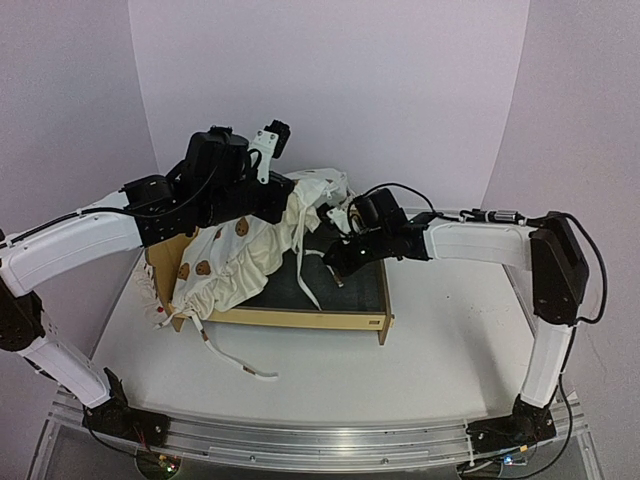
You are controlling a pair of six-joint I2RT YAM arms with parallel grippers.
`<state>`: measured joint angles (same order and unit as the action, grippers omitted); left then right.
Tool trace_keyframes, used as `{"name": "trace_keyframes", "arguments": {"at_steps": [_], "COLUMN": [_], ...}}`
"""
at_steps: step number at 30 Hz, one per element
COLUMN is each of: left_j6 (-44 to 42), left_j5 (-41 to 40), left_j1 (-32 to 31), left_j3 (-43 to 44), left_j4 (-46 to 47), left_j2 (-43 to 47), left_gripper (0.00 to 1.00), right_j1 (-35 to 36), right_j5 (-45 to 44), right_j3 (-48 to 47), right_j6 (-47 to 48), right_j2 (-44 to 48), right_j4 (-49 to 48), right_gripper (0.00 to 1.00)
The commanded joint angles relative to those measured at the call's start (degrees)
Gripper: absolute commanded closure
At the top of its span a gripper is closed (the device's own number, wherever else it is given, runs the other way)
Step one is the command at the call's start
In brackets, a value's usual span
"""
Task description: Set up the pet bed
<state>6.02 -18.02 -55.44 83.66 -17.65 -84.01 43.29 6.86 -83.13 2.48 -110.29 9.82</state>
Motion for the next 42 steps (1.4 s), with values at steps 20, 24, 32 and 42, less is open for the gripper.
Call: {"name": "trace_keyframes", "arguments": {"at_steps": [20,24,32,42], "left_j6": [0.21,0.22,0.41,0.68], "left_j5": [-0.35,-0.38,-0.08,0.50], "left_j1": [0.16,0.15,0.16,0.16], "left_j3": [3.08,3.00,2.92,3.34], "left_j4": [1.93,2.05,2.15,1.88], "left_j2": [1.48,1.47,1.40,1.05], "left_gripper": [1.00,1.00,1.00,1.00], "right_j1": [0.38,1.11,4.34,7.18], "right_j5": [3.52,1.88,-3.34,-5.44], "right_j3": [22.58,22.61,27.06,32.21], "right_j6": [-17.77,-20.44,-21.64,-20.19], "right_j2": [11.84,13.78,14.70,12.51], "right_j4": [-26.78,-26.70,-30.24,-41.24], "right_gripper": [1.00,1.00,1.00,1.00]}}
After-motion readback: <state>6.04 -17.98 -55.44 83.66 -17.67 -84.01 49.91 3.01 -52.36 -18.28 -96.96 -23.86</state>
